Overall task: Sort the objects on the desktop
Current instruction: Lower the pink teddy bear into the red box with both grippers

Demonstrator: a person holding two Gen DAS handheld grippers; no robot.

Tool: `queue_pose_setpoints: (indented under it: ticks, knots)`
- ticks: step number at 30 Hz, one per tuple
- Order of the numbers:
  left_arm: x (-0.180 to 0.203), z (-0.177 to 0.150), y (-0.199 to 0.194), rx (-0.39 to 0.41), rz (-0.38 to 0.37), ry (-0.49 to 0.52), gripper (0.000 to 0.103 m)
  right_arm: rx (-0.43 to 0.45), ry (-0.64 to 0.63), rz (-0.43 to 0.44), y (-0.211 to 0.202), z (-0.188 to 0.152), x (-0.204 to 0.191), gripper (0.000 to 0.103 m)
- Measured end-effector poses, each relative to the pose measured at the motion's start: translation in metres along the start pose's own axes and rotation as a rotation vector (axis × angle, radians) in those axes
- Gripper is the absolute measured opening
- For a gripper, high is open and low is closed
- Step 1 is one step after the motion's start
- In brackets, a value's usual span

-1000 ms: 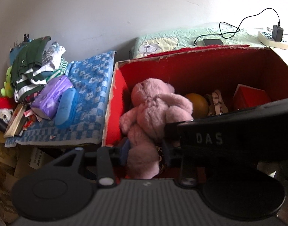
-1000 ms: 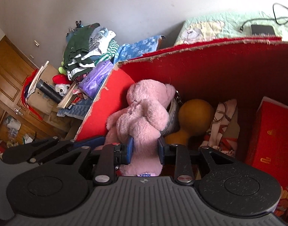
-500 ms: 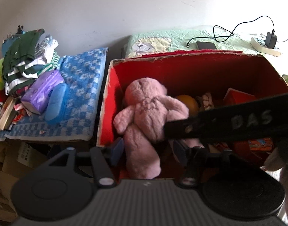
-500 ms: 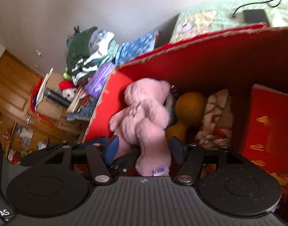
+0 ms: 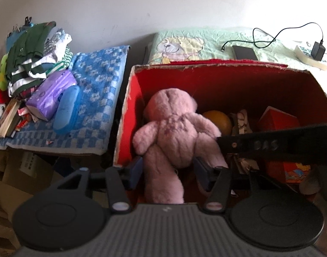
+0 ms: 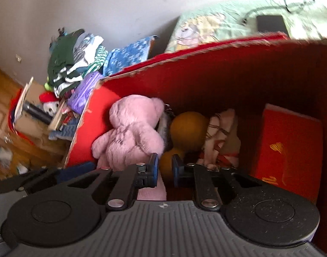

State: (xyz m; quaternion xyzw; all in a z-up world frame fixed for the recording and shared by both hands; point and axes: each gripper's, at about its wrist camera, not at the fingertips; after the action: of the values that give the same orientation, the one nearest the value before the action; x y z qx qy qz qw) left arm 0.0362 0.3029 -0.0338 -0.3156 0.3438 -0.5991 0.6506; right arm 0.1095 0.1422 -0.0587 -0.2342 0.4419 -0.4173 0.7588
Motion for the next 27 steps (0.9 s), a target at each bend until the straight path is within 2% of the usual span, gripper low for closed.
queue_pose_setpoints:
  ticks: [4, 9, 19, 23, 27]
  knots:
    - [0.002, 0.002, 0.002, -0.002, 0.024, 0.0, 0.058, -0.013, -0.089, 0.018, 0.007, 0.003, -0.005, 0.004]
    - [0.006, 0.004, 0.005, -0.007, 0.05, 0.01, 0.059, -0.02, -0.104, 0.016, 0.008, 0.002, -0.005, 0.004]
    - [0.013, 0.001, 0.008, 0.004, 0.086, 0.05, 0.06, -0.016, -0.141, -0.042, 0.007, -0.001, -0.012, 0.004]
    - [0.015, 0.0, 0.009, 0.003, 0.085, 0.061, 0.064, -0.005, -0.173, -0.075, 0.008, -0.001, -0.016, 0.004]
    - [0.014, 0.0, 0.009, 0.004, 0.076, 0.057, 0.064, -0.003, -0.154, -0.067, 0.009, 0.0, -0.013, 0.004]
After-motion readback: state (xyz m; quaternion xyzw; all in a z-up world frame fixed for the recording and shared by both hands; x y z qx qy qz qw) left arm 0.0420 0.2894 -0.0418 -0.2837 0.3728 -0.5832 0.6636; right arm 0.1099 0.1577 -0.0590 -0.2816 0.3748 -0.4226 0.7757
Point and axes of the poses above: each gripper's, at about its wrist camera, not at the fingertips, and y roughly the way its jaws point, x to its right, z to its top, and after that the axes turned 3 degrees about -y, right-handed
